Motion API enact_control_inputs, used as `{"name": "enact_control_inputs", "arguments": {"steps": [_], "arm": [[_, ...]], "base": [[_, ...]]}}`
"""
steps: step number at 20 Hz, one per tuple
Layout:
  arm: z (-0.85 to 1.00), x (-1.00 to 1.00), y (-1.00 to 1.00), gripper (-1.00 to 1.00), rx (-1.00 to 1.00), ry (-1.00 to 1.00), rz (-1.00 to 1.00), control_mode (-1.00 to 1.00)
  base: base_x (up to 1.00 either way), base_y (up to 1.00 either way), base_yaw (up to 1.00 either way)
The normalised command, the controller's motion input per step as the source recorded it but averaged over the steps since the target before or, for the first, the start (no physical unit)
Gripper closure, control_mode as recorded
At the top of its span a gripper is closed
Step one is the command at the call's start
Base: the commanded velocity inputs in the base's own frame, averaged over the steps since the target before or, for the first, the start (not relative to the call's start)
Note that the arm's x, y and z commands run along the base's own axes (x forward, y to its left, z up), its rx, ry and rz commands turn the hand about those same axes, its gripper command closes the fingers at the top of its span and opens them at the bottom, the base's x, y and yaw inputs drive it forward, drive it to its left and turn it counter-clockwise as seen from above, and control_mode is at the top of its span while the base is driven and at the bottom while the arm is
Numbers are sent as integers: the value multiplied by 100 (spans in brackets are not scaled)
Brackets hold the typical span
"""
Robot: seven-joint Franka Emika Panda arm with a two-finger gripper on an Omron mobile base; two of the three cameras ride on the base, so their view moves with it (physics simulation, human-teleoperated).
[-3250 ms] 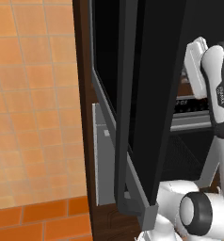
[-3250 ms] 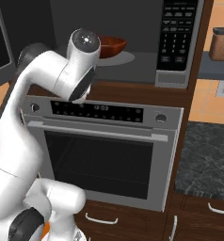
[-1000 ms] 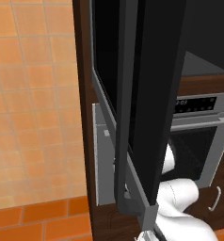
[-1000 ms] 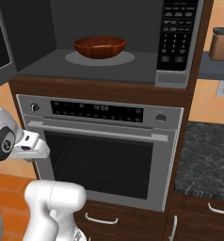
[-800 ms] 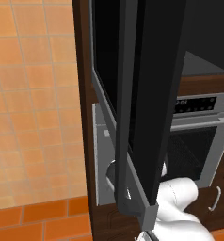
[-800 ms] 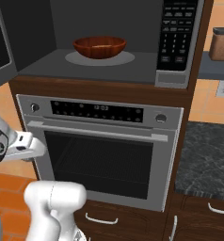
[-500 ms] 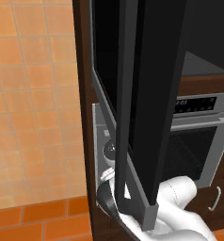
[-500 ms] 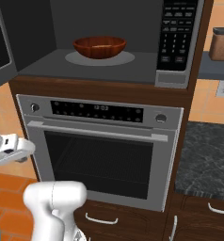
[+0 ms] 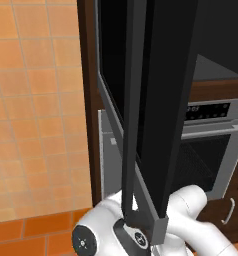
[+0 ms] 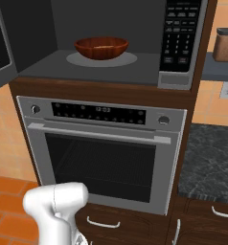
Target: Open the microwave, place the bowl with waffle inside the microwave, then close the microwave door and turn it on.
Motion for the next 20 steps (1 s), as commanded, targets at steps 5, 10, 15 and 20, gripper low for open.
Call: {"name": "enact_control_inputs", "arguments": {"steps": [5,10,15,20], "arm": [[85,-30,42,100,-25,-37,0,-100],[75,-1,40,100,-25,-38,0,-100],[39,0,33,100,-23,-55,0,-100],[41,0,25,100,-14,-49,0,-100]], "base": [[0,0,0],[0,0,0],[0,0,0],[0,0,0]]}}
